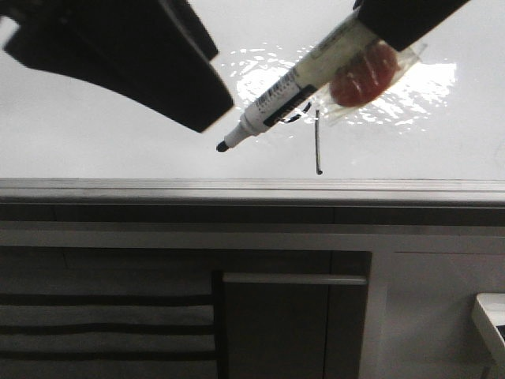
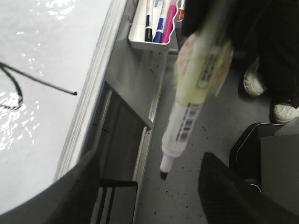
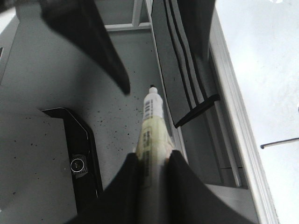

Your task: Write number 9 on whiteboard

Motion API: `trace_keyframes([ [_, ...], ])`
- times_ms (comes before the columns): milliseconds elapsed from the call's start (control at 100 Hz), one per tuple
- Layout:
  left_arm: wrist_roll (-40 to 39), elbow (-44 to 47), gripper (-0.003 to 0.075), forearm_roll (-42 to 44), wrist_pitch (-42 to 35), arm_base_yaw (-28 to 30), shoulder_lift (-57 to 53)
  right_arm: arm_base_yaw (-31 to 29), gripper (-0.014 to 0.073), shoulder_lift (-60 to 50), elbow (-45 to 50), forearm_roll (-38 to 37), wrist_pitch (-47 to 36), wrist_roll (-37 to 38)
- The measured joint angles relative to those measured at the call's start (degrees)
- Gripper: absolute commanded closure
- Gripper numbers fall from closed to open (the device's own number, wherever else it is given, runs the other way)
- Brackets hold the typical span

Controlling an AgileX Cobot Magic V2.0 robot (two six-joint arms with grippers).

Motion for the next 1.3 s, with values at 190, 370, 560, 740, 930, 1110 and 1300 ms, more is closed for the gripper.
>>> trace_keyframes([
  [190,0.65,-1.47,0.0308,0.00,-3.54,-1.51,4.40,0.00,0.0576,0.00,0.00,-0.10,-0.12,-0.22],
  [370,0.77,-1.69,0.0471,-0.13,-4.52,-1.64,5.94,0.00,0.0576,0.00,0.00,-0.53,-1.00,-0.27],
  [560,0.88,-1.69,0.0645,-0.51,-4.32,-1.64,6.02,0.00,0.0576,0.00,0.00,-1.17,-2.29,-0.27],
  [740,1.48,-1.69,0.0741,-0.53,-4.09,-1.78,6.02,0.00,0.0576,0.00,0.00,-1.39,-2.69,-0.27],
  [930,1.86,-1.69,0.0741,-0.31,-4.09,-1.91,6.02,0.00,0.0413,0.00,0.00,-1.39,-3.06,-0.36],
  [1110,1.33,-1.69,0.0741,0.91,-4.43,-1.78,6.02,0.00,0.0165,0.00,-0.13,-1.28,-2.93,-0.36],
  [1300,-8.49,-1.69,0.0741,8.71,-1.50,2.99,4.70,-2.06,0.0168,-2.88,-2.82,-2.76,-1.71,4.37],
])
